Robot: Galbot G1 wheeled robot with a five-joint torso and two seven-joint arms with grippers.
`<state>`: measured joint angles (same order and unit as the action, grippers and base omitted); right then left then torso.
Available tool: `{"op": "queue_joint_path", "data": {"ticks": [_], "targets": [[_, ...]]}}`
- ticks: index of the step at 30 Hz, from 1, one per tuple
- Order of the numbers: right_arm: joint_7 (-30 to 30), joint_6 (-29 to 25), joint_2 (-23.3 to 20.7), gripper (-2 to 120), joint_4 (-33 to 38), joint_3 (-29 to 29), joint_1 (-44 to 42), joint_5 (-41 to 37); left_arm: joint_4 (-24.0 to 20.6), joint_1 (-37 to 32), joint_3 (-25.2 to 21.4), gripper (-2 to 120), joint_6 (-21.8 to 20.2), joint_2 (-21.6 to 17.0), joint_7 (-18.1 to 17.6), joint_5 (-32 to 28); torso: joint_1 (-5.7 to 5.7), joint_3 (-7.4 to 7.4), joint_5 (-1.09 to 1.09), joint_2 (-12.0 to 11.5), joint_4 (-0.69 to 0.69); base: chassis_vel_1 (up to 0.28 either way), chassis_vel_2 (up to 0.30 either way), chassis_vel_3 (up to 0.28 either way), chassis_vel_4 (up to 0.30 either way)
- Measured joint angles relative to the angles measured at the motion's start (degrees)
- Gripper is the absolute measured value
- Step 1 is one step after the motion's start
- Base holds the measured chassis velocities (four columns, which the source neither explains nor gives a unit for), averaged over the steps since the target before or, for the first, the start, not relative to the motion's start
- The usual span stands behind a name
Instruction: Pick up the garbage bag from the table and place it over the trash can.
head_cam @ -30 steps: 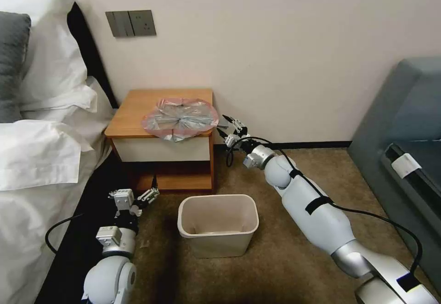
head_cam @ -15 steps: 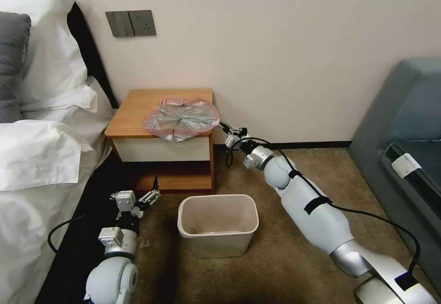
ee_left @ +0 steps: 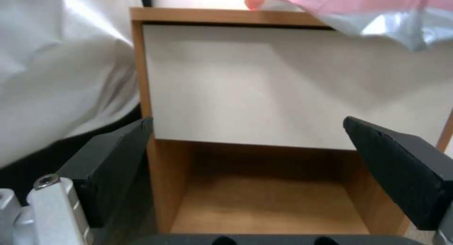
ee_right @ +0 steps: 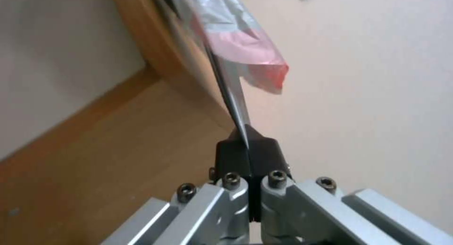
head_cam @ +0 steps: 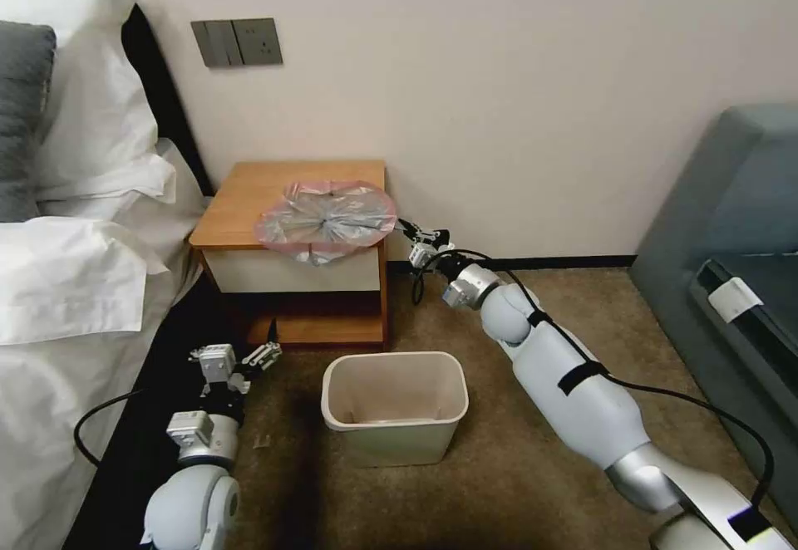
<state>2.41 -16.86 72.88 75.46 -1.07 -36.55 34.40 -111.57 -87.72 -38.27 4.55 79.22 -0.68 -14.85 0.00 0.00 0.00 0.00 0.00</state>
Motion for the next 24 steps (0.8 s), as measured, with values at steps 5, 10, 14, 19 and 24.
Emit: {"op": "queue_joint_path", "data": {"ticks": [5,10,14,19,24], "targets": [[0.14,1.95,-1.22,0,4.20,0.14,-3.11,-1.98,-1.12,-0.71,-1.54,100,-0.06,-0.46,-0.02,-1.15,0.00,0.00,0.00,0.00,0.00,0.000,0.000,0.000,0.000],[0.25,5.80,-2.83,0,9.43,-0.62,-7.25,-5.13,-2.32,-1.60,-2.41,100,-0.16,-0.47,-0.02,-2.09,0.00,0.00,-0.01,0.00,0.00,0.000,0.000,0.000,0.000],[1.16,10.65,-5.35,0,16.39,-1.31,-13.35,-7.02,-3.72,-2.37,-3.36,100,-0.32,-0.36,0.00,-3.28,0.00,0.00,0.00,0.00,-0.01,0.000,0.000,0.000,0.000],[2.41,14.77,-7.94,0,22.97,-2.15,-18.96,-8.21,-4.91,-3.11,-3.99,100,-0.37,-0.25,0.01,-4.21,0.00,0.00,0.01,0.00,-0.01,0.000,0.000,0.000,0.000],[3.69,16.48,-11.23,0,29.33,-2.40,-25.18,-7.14,-7.18,-4.14,-4.65,100,-0.37,-0.05,0.00,-5.88,0.00,0.00,0.00,0.00,0.00,0.000,0.000,0.000,0.000]]}}
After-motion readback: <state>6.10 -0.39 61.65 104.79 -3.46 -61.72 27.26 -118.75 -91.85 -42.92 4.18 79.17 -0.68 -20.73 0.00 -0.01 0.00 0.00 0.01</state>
